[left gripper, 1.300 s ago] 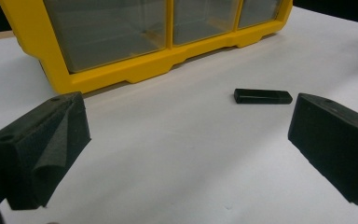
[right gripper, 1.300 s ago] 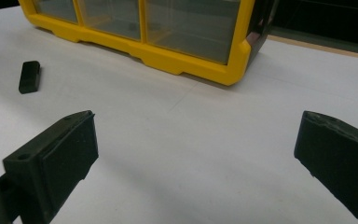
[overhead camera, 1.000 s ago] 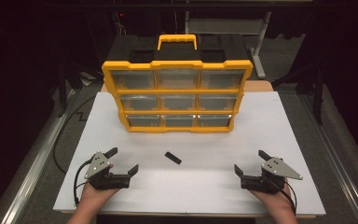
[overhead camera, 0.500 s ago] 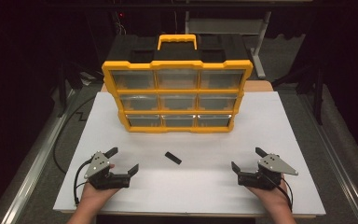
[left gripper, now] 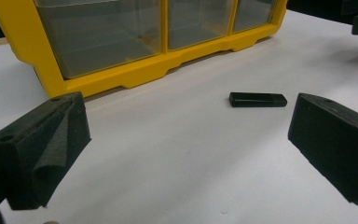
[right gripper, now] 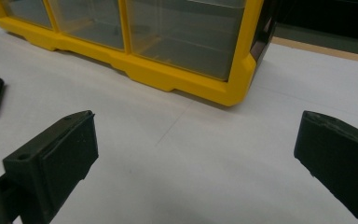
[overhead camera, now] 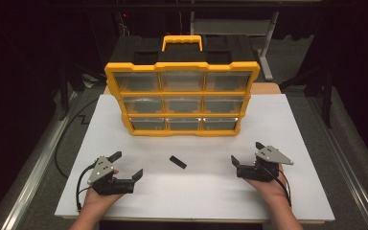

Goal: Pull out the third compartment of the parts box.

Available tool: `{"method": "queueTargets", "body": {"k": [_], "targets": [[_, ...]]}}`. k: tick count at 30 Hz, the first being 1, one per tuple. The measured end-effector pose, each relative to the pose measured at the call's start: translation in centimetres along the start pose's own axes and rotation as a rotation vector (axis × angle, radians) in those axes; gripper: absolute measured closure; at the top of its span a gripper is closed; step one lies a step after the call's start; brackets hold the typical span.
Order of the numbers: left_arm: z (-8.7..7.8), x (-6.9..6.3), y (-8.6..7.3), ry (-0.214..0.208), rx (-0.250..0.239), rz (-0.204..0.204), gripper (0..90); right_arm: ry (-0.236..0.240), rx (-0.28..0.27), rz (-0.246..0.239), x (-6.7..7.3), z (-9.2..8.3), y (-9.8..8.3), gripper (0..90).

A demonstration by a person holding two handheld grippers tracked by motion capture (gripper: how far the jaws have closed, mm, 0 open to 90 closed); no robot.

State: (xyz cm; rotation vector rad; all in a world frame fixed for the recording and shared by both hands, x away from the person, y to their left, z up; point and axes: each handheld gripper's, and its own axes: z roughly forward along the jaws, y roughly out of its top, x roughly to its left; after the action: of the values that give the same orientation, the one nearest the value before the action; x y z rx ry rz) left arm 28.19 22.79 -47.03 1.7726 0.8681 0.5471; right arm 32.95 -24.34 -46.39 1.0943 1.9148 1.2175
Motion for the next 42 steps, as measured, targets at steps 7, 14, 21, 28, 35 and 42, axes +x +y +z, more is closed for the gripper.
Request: {"method": "queueTargets", "body": {"k": [7,14,21,28,35,42], "targets": [[0.1,-0.2,0.0,-0.003,0.002,0.005,0.2,-0.011,0.013,0.009,-0.3,1.7,0.5,0.3],[0.2,-0.2,0.0,0.0,0.008,0.014,0.2,-0.02,0.027,0.001,-0.4,3.3,1.2,0.4],[0.3,-0.2,-0.1,0.003,0.011,0.024,0.2,-0.017,0.033,-0.035,-0.1,3.3,1.6,0.4],[0.3,-0.3,-0.1,0.006,0.011,0.028,0.2,-0.036,0.043,-0.082,0.0,2.7,1.7,0.3],[0.3,-0.3,0.0,0.007,0.013,0.033,0.2,-0.052,0.077,-0.134,0.1,2.0,1.5,0.3],[0.2,-0.3,0.0,0.007,0.01,0.029,0.2,-0.066,0.108,-0.16,-0.4,1.0,0.9,0.2]]}}
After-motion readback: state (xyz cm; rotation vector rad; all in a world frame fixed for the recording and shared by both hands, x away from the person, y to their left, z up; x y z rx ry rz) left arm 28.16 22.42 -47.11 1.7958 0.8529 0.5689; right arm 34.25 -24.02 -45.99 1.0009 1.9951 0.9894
